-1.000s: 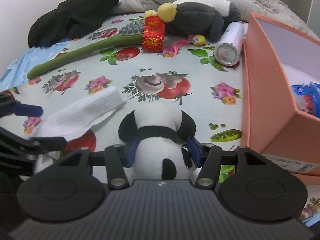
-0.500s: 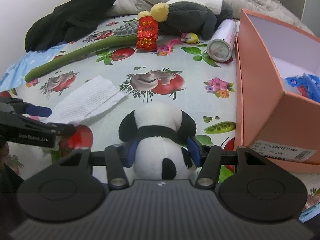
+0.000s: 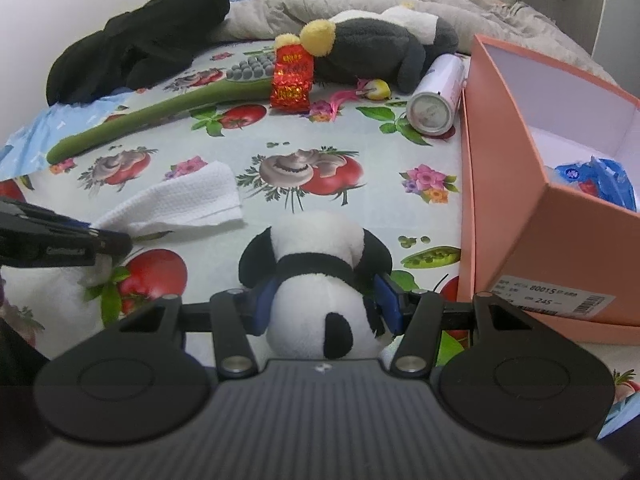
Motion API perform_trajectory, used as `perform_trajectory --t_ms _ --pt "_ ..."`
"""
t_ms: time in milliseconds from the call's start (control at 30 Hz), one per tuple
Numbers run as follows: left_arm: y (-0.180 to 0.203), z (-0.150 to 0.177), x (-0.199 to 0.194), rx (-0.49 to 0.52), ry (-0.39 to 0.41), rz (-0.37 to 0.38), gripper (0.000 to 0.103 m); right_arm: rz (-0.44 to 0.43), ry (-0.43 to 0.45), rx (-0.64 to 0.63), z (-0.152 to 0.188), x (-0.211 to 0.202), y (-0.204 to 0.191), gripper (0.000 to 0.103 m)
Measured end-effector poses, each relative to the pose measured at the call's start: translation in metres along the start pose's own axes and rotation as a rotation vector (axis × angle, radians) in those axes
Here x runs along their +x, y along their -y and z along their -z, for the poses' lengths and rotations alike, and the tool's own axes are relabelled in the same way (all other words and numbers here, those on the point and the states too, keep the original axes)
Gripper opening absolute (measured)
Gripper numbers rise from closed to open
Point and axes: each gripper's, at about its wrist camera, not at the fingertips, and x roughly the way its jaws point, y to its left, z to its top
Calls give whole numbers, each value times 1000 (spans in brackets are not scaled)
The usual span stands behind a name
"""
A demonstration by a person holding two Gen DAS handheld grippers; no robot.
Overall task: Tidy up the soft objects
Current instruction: 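Pull the white towel off with the left gripper while the right grasps the panda plush, then carry the towel with the left gripper while the right carries the panda over the pink box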
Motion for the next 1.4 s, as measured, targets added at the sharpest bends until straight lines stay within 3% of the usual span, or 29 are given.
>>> perform_trajectory --t_ms 367,933,1400 --pt "11 -9 -46 -98 94 42 8 -29 66 7 -10 -31 -4 56" --pt "66 -21 -169 -162 280 156 8 14 227 39 -32 -140 25 56" --pt "130 -18 -203 -130 277 263 8 68 280 98 -23 -204 65 56"
